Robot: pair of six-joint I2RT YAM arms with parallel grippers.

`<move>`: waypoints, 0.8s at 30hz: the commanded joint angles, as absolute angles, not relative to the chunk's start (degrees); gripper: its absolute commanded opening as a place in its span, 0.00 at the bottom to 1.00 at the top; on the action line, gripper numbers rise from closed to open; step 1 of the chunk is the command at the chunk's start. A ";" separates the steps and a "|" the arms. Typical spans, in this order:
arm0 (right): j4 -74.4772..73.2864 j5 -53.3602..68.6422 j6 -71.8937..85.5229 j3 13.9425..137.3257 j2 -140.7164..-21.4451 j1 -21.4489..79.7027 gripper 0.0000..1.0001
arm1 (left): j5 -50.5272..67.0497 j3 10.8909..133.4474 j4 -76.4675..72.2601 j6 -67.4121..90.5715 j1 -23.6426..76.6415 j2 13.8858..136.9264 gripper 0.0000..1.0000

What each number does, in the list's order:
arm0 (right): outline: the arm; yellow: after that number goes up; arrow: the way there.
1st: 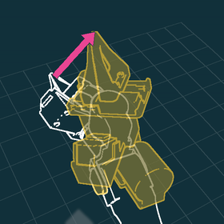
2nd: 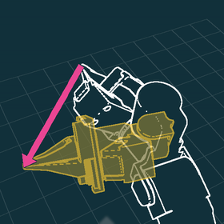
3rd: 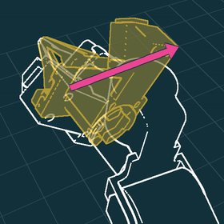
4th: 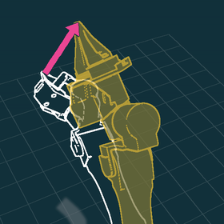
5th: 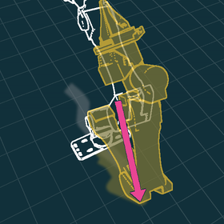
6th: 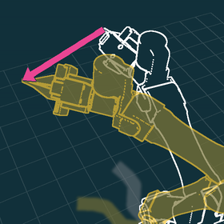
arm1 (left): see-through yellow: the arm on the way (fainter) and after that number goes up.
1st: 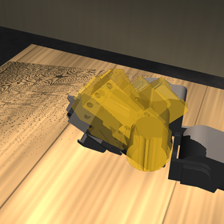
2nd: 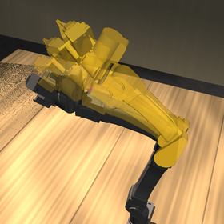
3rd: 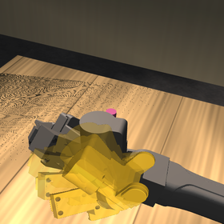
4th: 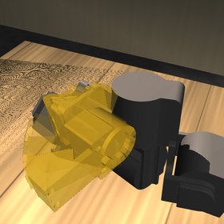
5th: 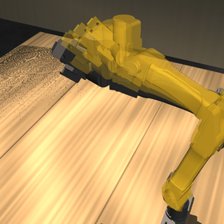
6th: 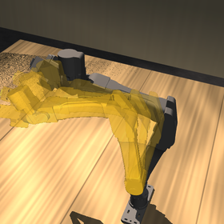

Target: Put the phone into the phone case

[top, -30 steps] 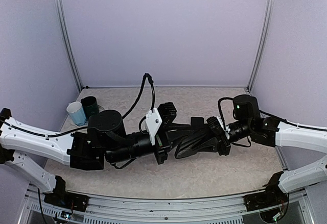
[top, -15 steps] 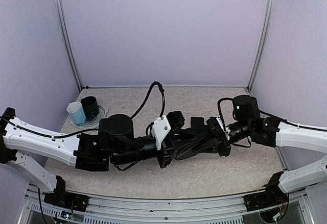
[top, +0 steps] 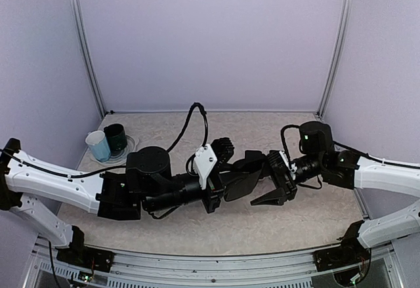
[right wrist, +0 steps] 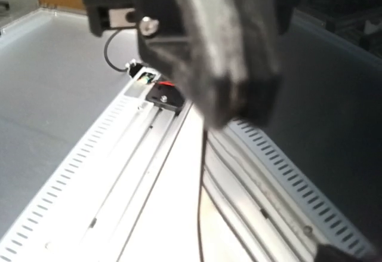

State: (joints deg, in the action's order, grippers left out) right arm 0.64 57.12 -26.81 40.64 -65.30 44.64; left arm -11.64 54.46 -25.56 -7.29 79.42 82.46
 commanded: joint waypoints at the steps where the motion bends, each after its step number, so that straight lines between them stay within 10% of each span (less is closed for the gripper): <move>1: 2.10 58.47 -27.93 38.55 -66.49 45.08 0.65 | -11.57 54.31 -34.09 -5.42 79.28 79.57 0.00; 12: 6.13 59.70 -26.18 36.28 -67.18 45.09 0.03 | -9.27 51.76 -36.09 -1.22 78.58 76.18 0.00; 20: 6.00 58.34 -25.32 36.12 -64.87 45.09 0.00 | -11.14 51.48 -35.72 -1.95 78.49 76.56 0.00; 24: 6.51 58.88 -22.94 36.84 -63.75 45.09 0.00 | -11.07 50.32 -34.03 -2.32 78.48 77.71 0.53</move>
